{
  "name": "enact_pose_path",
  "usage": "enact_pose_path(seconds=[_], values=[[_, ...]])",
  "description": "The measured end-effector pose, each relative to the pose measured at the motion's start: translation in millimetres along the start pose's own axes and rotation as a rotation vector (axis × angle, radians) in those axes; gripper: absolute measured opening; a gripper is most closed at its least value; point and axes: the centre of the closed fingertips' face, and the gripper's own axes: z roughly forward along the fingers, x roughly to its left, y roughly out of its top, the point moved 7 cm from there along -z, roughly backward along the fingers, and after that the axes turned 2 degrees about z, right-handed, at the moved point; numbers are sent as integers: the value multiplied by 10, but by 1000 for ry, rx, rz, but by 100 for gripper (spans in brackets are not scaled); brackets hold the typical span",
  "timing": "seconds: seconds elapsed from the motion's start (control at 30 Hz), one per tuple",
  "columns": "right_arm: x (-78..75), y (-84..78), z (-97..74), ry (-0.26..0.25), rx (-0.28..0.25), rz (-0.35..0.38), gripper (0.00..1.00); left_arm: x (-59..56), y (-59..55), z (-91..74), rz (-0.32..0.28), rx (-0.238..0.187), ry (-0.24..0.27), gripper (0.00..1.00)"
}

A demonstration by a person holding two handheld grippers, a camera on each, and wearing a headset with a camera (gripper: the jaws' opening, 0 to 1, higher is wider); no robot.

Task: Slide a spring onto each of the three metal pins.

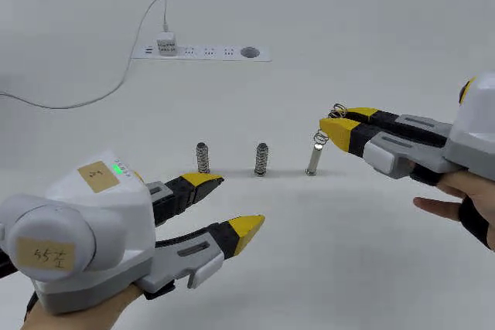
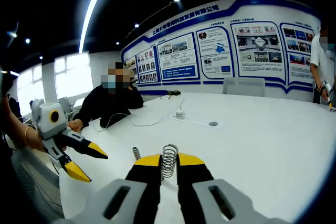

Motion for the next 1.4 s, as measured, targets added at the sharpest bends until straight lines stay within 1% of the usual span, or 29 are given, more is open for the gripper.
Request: enact_pose_path(seconds=[0.07,0.13,0.3,0.5,0.57,0.63,0.8,1.03,1.13,1.27,1.4], values=[[-28,-14,26,-3,1,-5,11,12,-10,-15,-3,3,12,44],[-75,-38,53,-24,12,-21,12,22,-21,-28,-7,4,24,46],[-157,-83,111,-48,23,-31,12,51,-64,-54,-16,13,50,52],[-220,-146,177,-58,38,-35,12,97,-104,-79,-21,25,75,58],[-244,-182,200,-69,54,-44,12,116,-115,-85,-27,26,86,61],[-261,-209,214,-73,60,-44,12,131,-132,-88,-32,30,94,62],[-261,-233,215,-75,66,-35,12,141,-153,-90,-33,38,103,68],[-240,-281,231,-73,82,-49,12,143,-181,-82,-42,49,115,75],[-236,-301,245,-74,75,-33,12,140,-188,-82,-45,52,114,76],[-237,-302,257,-79,73,-32,12,142,-188,-81,-50,50,116,78],[-223,-296,269,-80,80,-55,12,152,-190,-81,-53,51,119,79]])
